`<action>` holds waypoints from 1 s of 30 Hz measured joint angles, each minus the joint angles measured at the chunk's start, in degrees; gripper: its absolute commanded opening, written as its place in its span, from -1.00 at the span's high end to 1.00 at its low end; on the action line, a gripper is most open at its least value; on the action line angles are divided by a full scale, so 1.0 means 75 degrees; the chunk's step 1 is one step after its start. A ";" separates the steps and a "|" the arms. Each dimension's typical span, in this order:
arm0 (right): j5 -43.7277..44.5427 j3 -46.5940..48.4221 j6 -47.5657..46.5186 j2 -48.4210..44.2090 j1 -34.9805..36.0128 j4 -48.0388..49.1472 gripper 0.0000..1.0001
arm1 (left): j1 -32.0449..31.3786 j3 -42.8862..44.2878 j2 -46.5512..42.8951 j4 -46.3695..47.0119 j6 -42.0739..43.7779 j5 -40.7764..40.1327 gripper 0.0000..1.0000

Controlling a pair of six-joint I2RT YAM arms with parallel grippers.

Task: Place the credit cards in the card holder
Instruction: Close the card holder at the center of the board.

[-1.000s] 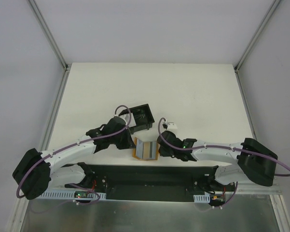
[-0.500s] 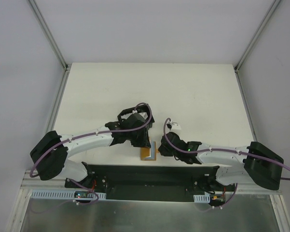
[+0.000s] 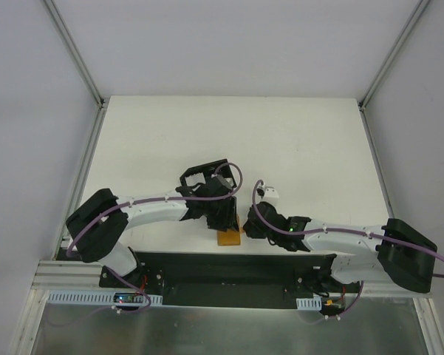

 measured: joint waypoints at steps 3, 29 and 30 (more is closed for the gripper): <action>-0.0003 0.0000 0.0003 -0.0061 -0.0003 0.0000 0.81 | 0.0000 -0.0140 0.0216 0.0309 -0.0070 0.0020 0.08; -0.1396 0.0720 0.0023 0.0970 -0.0466 0.0297 0.65 | 0.0000 -0.1186 -0.0460 0.1145 -0.0495 -0.0516 0.57; -0.1469 0.0801 0.0006 0.1064 -0.0501 0.0294 0.62 | 0.0000 -0.1201 -0.0469 0.1145 -0.0495 -0.0530 0.62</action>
